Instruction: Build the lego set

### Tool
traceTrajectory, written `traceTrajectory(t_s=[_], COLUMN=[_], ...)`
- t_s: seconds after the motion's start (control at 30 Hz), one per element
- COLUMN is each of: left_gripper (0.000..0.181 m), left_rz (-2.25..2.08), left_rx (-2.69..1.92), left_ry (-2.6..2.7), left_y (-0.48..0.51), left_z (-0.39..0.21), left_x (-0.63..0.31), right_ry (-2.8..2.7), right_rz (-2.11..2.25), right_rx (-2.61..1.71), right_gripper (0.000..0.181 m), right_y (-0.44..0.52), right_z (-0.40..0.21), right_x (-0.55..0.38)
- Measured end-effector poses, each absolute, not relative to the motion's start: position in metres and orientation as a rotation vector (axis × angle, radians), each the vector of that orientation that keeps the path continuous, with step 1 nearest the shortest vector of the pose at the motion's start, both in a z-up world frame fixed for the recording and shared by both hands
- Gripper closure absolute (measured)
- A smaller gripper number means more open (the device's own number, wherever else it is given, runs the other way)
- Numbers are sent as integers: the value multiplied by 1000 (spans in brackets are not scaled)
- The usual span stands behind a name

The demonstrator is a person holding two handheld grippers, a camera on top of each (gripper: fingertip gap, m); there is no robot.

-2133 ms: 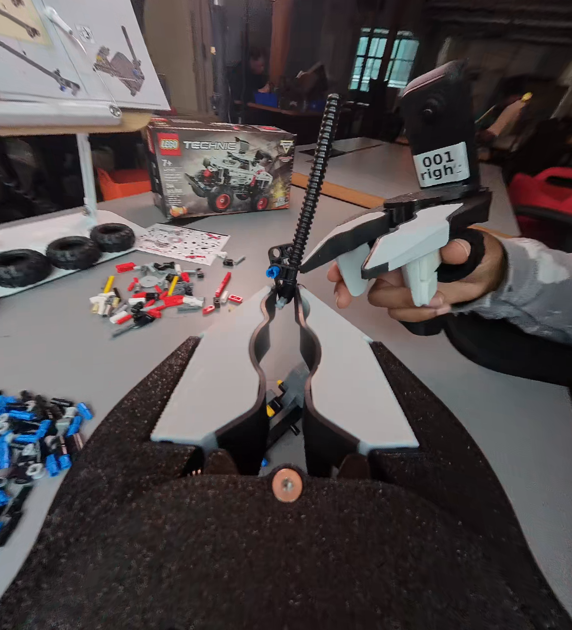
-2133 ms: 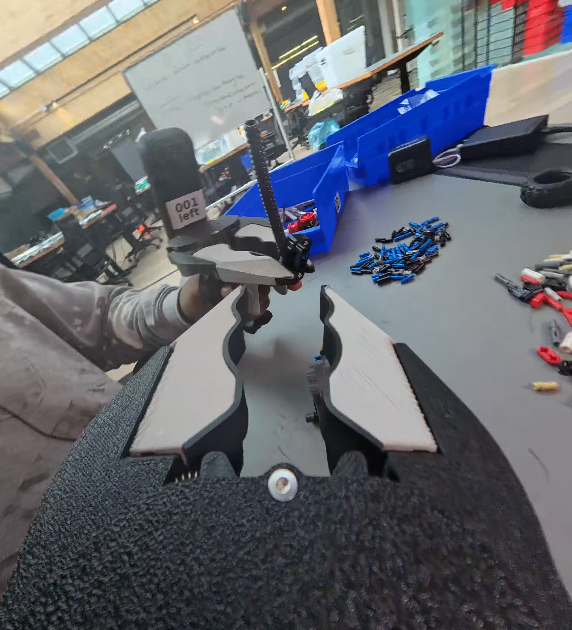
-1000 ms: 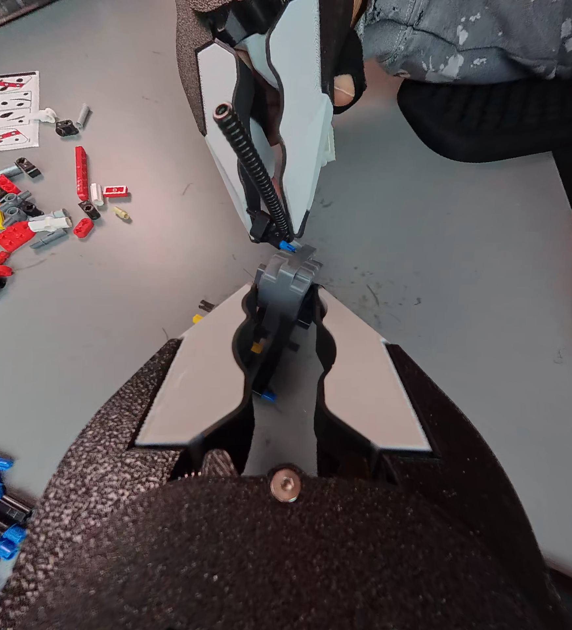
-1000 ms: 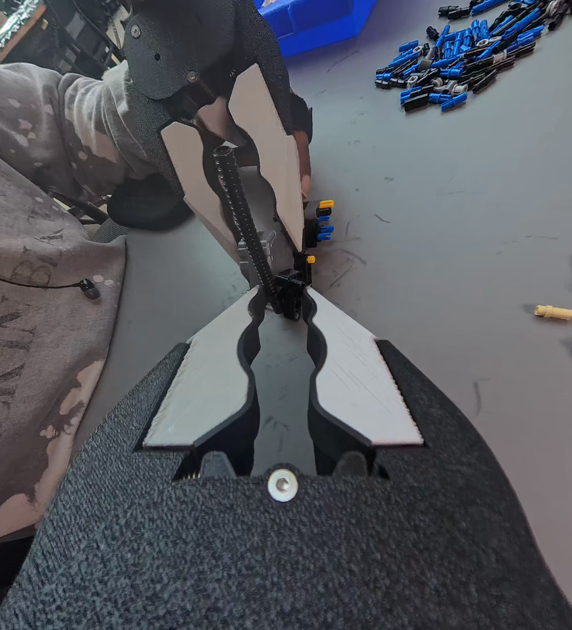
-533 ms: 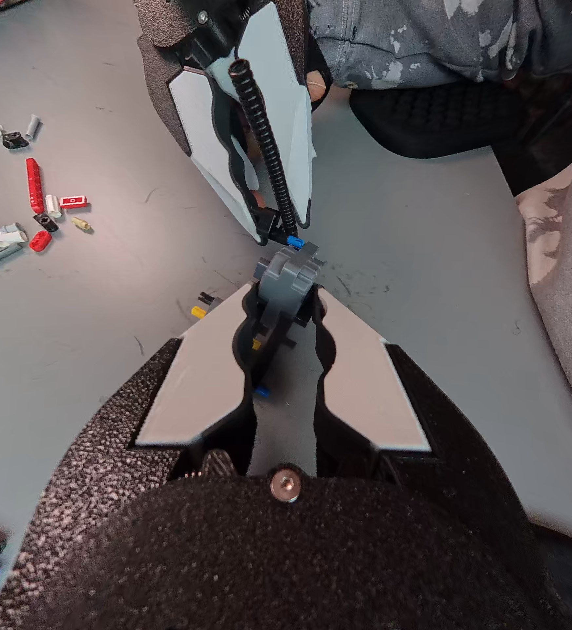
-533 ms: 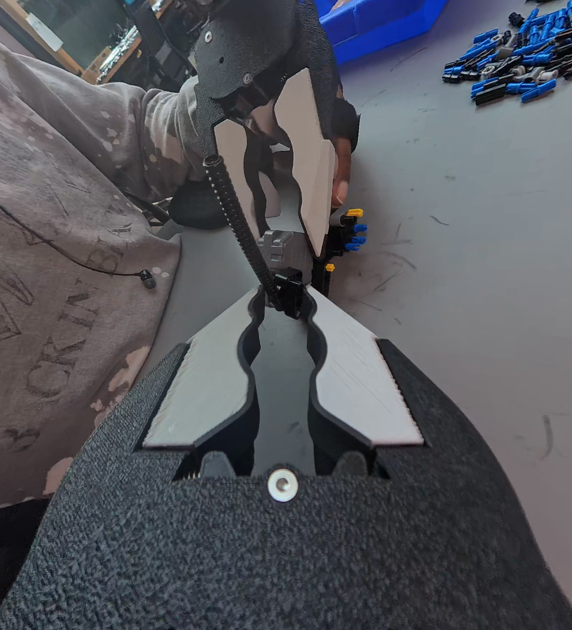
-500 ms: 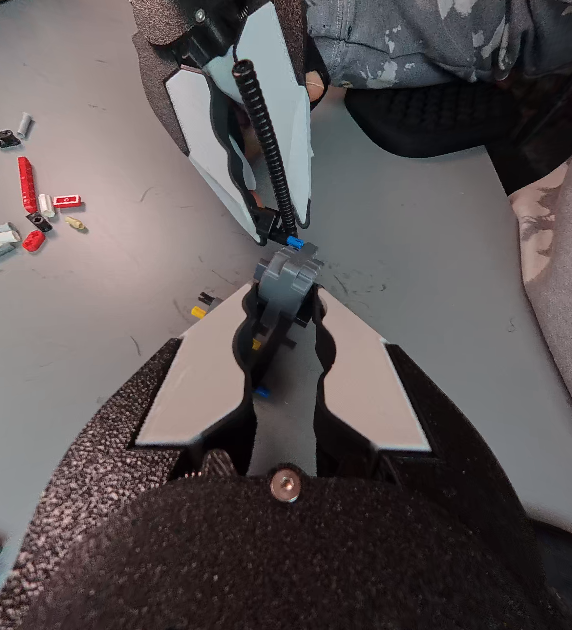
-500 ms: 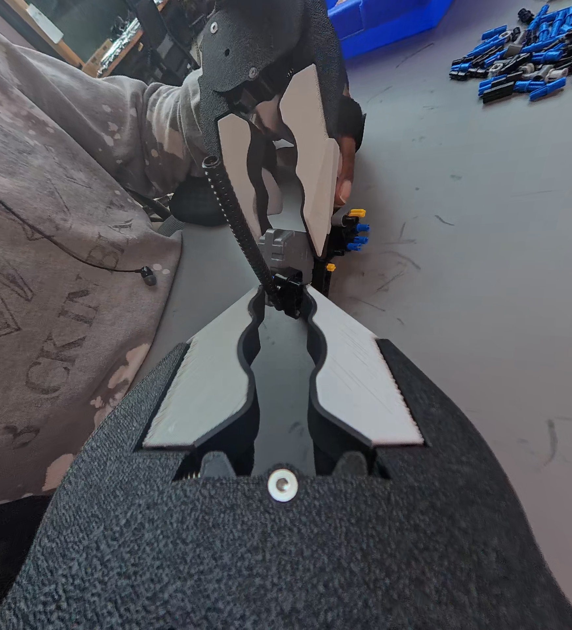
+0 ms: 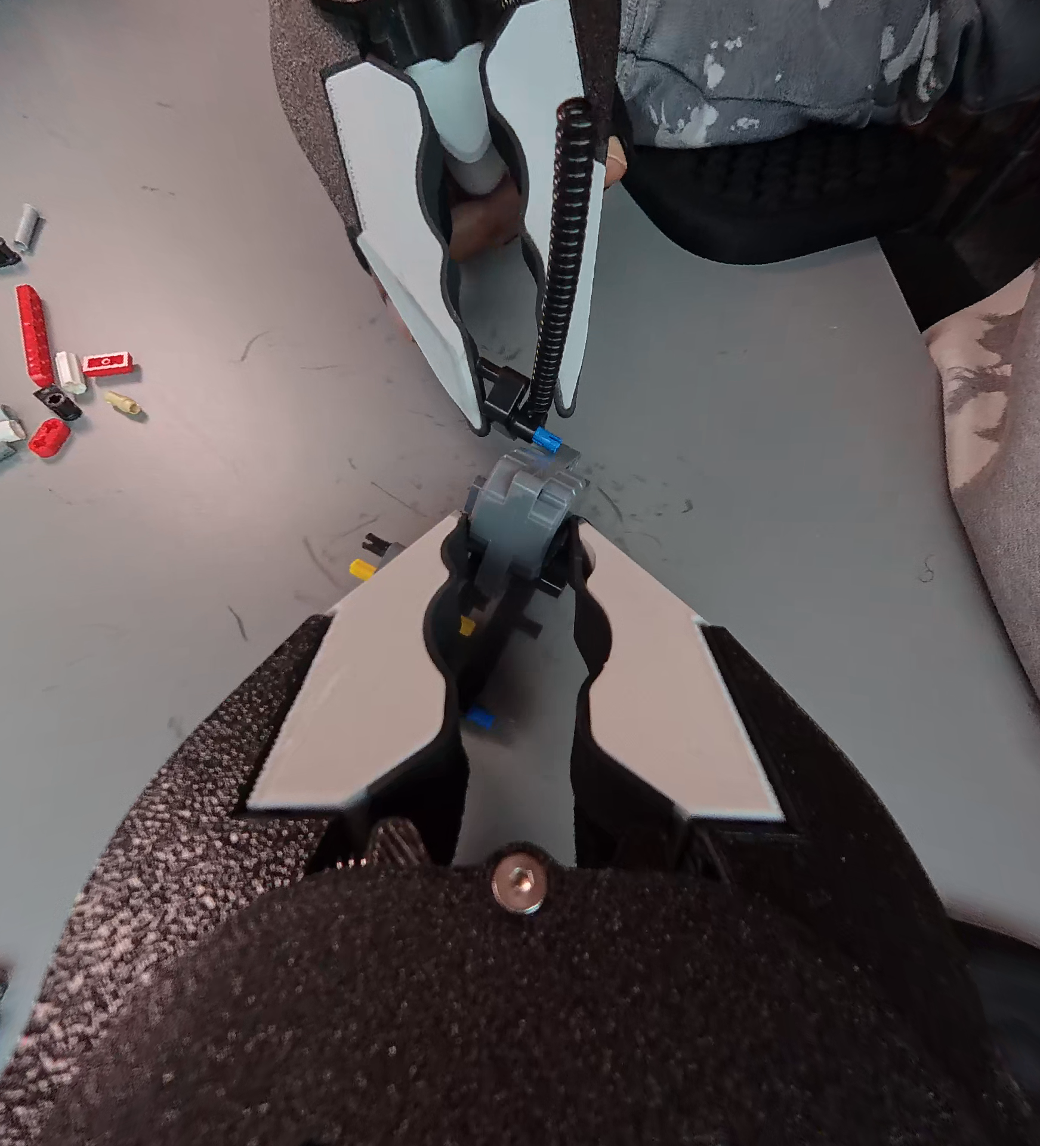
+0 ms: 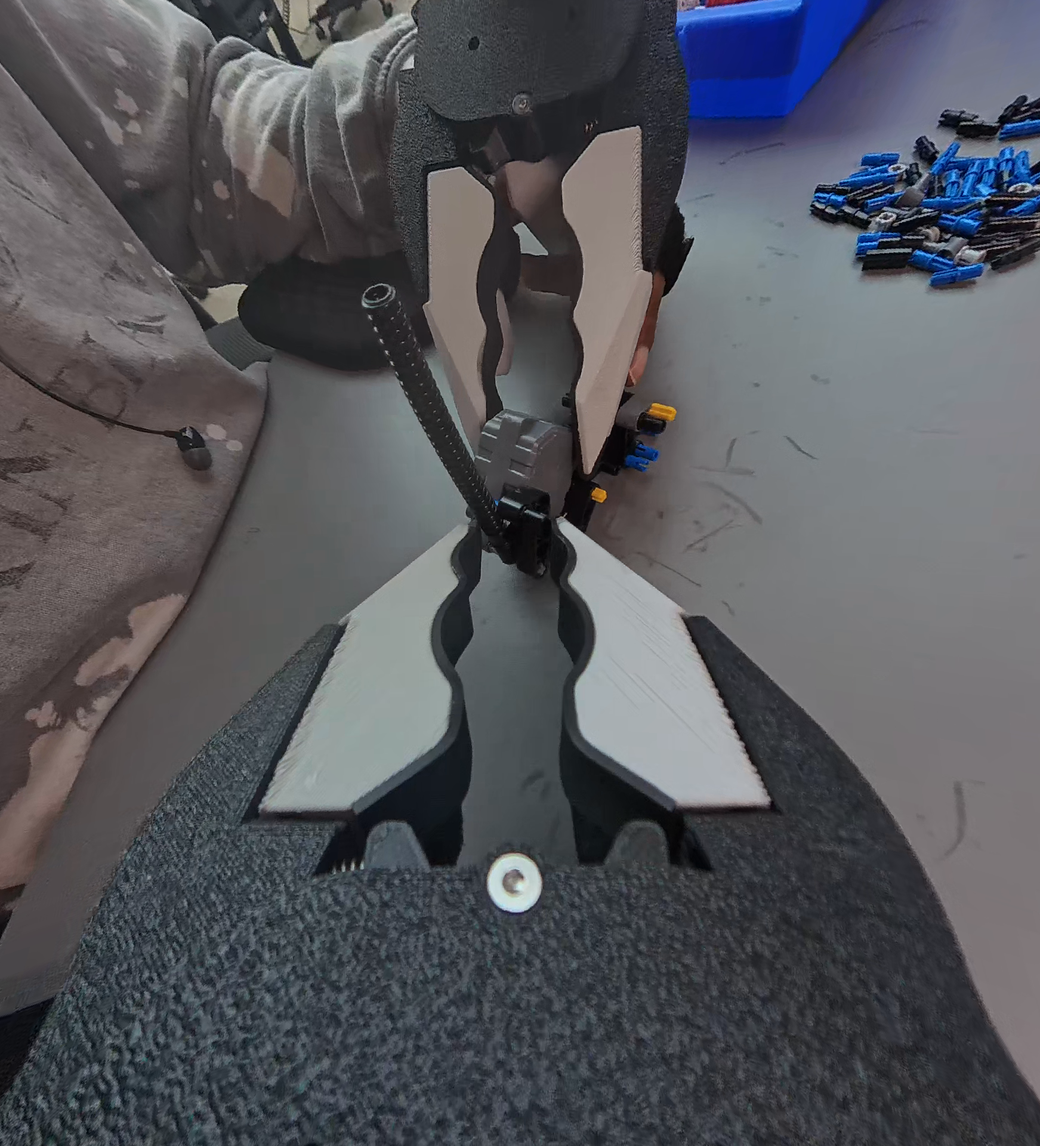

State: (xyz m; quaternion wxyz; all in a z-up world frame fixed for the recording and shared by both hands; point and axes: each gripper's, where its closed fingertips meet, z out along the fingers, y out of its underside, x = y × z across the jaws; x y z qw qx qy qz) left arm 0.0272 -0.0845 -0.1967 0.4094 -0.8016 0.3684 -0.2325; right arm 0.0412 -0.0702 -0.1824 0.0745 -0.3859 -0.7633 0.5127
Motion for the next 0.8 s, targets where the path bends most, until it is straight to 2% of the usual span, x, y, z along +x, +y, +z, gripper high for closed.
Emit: traceTrajectory(t_s=[0.03,0.17,0.53,0.67,0.8], left_gripper=[150,150,151,151,151], left_rz=[-585,-632,-990,-1012,-910], left_rx=[-2024,-1996,-1618,-1603,-1679], left_ry=[914,815,444,363,377], left_y=[-84,-80,-73,-70,-69], left_z=[-196,-186,-99,-93,-106], left_x=[26,22,21,18,13], right_ry=[-2271,-2142,-1535,-1395,-1472], right_rz=[1530,1572,2217,2299,2152], right_rx=[-1172,-1178,-1043,-1097,-1175], right_gripper=[159,160,161,160,162], right_y=[-69,-67,-61,-58,-59], right_z=[-182,-170,-71,-62,-77], right_x=[40,33,26,21,12])
